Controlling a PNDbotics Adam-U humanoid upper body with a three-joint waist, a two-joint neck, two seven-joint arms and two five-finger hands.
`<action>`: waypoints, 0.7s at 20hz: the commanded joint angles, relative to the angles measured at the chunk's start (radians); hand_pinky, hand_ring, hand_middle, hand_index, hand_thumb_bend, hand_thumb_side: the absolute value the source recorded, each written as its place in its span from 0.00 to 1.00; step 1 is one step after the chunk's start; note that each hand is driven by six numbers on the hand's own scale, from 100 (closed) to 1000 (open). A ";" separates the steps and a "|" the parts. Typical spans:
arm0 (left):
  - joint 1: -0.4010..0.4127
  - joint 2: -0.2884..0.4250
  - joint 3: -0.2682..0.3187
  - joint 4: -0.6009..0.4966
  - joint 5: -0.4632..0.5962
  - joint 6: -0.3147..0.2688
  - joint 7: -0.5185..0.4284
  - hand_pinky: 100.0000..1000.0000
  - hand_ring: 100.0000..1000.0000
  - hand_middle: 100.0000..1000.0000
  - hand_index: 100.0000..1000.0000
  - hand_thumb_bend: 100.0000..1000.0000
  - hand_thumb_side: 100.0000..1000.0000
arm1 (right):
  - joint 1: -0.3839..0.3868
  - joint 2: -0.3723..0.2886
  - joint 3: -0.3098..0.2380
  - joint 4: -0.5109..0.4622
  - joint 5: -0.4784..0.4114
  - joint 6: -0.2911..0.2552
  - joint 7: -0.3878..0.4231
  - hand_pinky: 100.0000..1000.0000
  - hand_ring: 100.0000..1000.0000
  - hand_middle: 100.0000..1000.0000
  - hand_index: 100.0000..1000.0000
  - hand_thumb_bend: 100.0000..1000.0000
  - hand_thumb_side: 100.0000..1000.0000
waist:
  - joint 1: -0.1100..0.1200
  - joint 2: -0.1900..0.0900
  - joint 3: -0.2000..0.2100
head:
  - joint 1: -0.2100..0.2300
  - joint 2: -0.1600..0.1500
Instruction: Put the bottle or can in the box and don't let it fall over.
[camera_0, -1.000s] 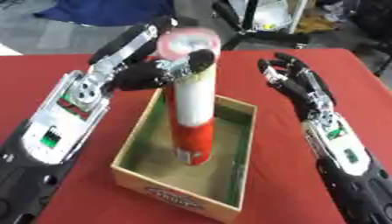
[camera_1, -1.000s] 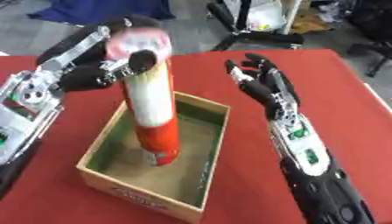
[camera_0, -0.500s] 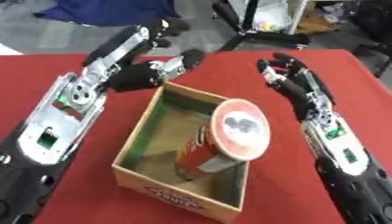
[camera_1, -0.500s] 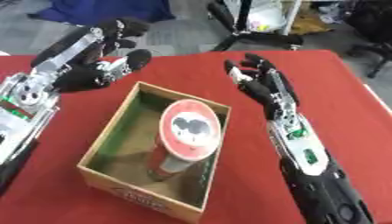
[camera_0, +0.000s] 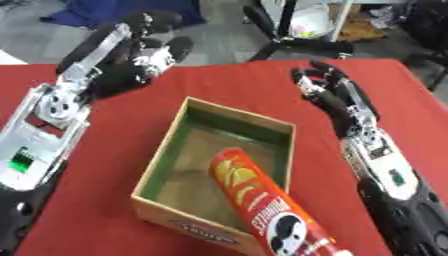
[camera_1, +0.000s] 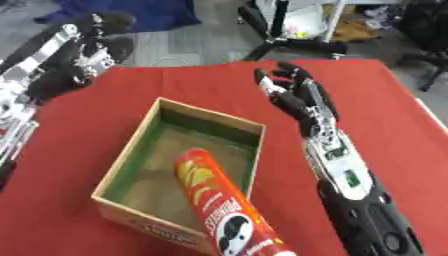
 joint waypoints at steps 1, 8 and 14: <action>0.007 0.062 0.048 -0.018 0.019 0.008 0.040 0.90 0.94 0.85 0.85 0.37 0.68 | -0.012 -0.022 -0.012 -0.013 -0.004 -0.001 -0.005 0.71 0.81 0.76 0.85 0.31 0.28 | 0.000 -0.027 0.003 | -0.008 -0.004; 0.084 0.161 0.128 -0.010 0.043 0.020 0.118 0.90 0.93 0.85 0.85 0.34 0.70 | -0.013 -0.027 -0.016 -0.015 -0.006 -0.002 -0.009 0.71 0.81 0.76 0.85 0.31 0.28 | -0.005 -0.029 0.016 | -0.019 -0.002; 0.150 0.228 0.183 -0.010 0.065 0.030 0.162 0.89 0.94 0.87 0.85 0.30 0.73 | -0.016 -0.029 -0.019 -0.018 -0.006 -0.004 -0.012 0.71 0.81 0.76 0.85 0.31 0.28 | -0.009 -0.031 0.024 | -0.020 0.000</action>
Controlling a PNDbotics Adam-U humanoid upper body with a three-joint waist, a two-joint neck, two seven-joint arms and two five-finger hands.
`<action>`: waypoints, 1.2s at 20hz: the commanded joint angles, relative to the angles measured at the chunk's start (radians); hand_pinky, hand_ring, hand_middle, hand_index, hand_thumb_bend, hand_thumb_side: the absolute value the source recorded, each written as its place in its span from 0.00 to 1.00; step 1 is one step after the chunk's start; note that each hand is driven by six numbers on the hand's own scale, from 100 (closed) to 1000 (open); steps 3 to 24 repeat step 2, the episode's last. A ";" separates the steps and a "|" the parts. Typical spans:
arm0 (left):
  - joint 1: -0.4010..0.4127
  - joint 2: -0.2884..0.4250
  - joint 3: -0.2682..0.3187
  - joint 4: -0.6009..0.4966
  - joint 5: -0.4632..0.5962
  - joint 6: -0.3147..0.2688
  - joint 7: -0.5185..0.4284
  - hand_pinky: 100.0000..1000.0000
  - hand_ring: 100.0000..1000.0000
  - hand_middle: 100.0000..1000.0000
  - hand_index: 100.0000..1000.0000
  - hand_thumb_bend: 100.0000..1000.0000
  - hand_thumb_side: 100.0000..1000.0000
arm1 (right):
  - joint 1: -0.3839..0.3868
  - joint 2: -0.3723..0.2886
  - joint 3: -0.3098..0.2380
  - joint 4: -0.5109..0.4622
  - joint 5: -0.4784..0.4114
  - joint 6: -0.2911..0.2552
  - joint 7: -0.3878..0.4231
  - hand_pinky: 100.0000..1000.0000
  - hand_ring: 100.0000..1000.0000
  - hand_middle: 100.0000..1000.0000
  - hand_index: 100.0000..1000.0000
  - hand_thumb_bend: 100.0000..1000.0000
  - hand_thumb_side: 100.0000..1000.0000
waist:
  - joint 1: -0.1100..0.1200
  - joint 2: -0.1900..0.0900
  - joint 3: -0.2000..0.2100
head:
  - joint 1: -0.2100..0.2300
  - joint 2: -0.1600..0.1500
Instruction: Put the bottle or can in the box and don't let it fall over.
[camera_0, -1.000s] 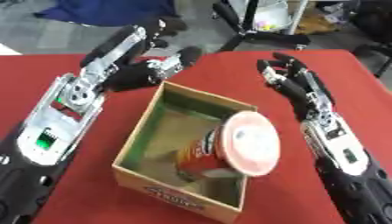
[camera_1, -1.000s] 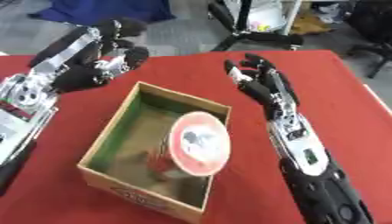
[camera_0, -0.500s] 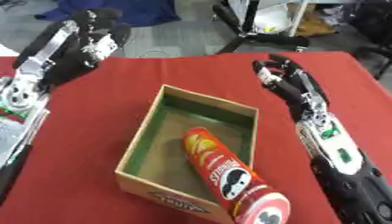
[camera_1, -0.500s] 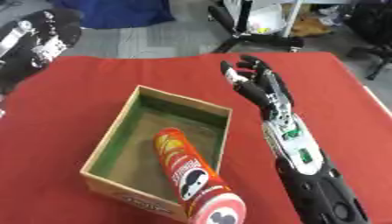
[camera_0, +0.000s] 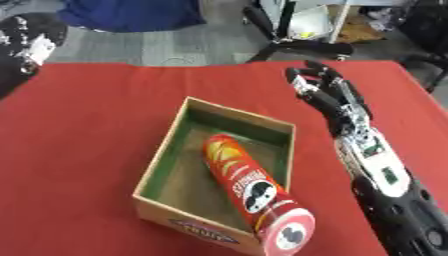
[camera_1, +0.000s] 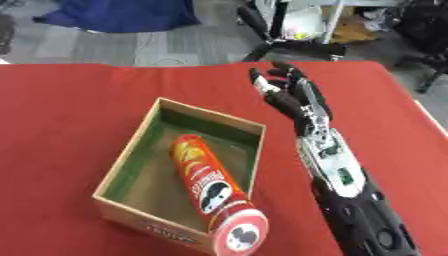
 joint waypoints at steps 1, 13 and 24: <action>0.013 0.060 0.041 -0.013 0.017 0.007 0.026 0.89 0.94 0.87 0.85 0.29 0.73 | -0.016 -0.028 -0.012 -0.018 -0.006 -0.001 -0.005 0.71 0.81 0.77 0.85 0.31 0.28 | 0.003 -0.027 0.003 | -0.003 -0.001; 0.025 0.070 0.050 -0.015 0.023 0.009 0.034 0.89 0.94 0.87 0.85 0.29 0.73 | -0.016 -0.028 -0.012 -0.019 -0.007 -0.002 -0.005 0.71 0.81 0.76 0.85 0.31 0.28 | 0.003 -0.027 0.004 | -0.003 -0.001; 0.025 0.070 0.050 -0.015 0.023 0.009 0.034 0.89 0.94 0.87 0.85 0.29 0.73 | -0.016 -0.028 -0.012 -0.019 -0.007 -0.002 -0.005 0.71 0.81 0.76 0.85 0.31 0.28 | 0.003 -0.027 0.004 | -0.003 -0.001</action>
